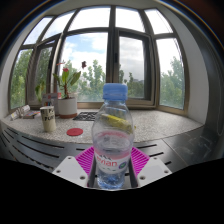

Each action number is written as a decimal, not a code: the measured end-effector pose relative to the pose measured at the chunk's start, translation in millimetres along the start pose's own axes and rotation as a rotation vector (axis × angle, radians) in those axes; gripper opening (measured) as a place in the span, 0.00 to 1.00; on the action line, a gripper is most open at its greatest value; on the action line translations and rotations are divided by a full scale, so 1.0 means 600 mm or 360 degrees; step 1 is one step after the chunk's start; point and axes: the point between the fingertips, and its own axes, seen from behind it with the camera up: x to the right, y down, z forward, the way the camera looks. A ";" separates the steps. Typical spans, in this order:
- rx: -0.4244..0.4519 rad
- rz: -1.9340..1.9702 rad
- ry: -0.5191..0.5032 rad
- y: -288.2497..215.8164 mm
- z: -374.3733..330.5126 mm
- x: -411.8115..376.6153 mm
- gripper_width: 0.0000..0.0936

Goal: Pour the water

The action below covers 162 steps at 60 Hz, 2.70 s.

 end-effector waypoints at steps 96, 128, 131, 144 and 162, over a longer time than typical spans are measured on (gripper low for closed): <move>0.0531 -0.3854 0.0394 -0.424 0.388 -0.484 0.33; 0.0696 -0.0927 0.0129 -0.645 0.226 -0.367 0.33; 0.0662 -0.0690 0.0034 -0.625 0.227 -0.359 0.33; 0.0364 -0.0163 -0.0189 -0.425 0.309 -0.328 0.33; 0.0038 -0.0108 -0.0345 -0.158 0.412 -0.346 0.33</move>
